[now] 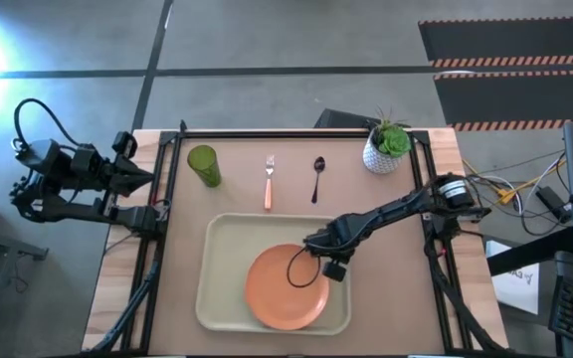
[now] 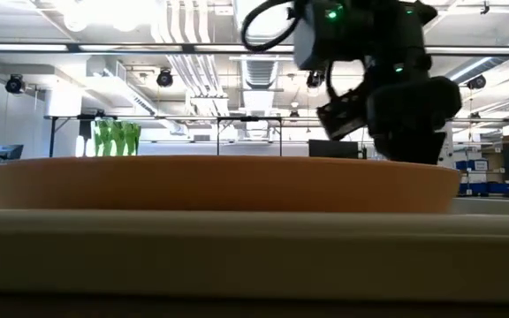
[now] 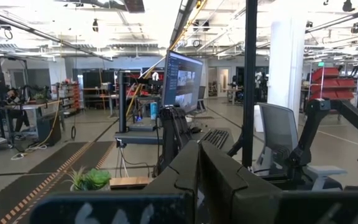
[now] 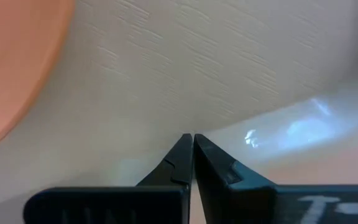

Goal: Pick and place plate/cup/fork/spoon on tray
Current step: Adjust the gray tray

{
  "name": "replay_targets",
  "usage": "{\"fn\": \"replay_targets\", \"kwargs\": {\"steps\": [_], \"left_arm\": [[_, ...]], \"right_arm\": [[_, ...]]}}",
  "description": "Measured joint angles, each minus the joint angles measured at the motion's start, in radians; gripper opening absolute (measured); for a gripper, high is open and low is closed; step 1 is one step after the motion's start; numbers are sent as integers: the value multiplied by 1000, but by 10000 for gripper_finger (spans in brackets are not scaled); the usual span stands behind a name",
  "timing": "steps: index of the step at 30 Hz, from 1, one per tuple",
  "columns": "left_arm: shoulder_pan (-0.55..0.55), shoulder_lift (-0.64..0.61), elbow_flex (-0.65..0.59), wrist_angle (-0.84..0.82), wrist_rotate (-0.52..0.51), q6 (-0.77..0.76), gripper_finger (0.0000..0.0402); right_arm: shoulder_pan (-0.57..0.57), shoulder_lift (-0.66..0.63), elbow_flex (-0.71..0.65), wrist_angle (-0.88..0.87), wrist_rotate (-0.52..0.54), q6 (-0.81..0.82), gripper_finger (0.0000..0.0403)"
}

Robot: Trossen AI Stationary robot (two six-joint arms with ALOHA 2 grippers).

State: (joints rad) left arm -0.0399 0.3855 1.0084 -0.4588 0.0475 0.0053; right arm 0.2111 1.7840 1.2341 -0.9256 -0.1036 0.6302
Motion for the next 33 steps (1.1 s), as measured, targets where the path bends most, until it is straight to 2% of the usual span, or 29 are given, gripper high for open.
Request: {"fn": "replay_targets", "kwargs": {"steps": [6, 12, 14, 25, 33], "left_arm": [[0, 0, 0, 0, 0, 0, 0], [0, 0, 0, 2, 0, 0, 0], [0, 0, 0, 3, 0, 0, 0], [0, 0, 0, 2, -3, 1, 0], [0, 0, 0, 0, -4, 2, 0]], "right_arm": [[0, -115, -109, 26, -3, 71, 8], [12, -220, -190, 357, -51, 202, 8], [24, -224, -211, 415, -51, 243, 8], [164, -198, -242, 412, -55, 425, 8], [175, -205, -206, 345, -48, 420, 8]]}}
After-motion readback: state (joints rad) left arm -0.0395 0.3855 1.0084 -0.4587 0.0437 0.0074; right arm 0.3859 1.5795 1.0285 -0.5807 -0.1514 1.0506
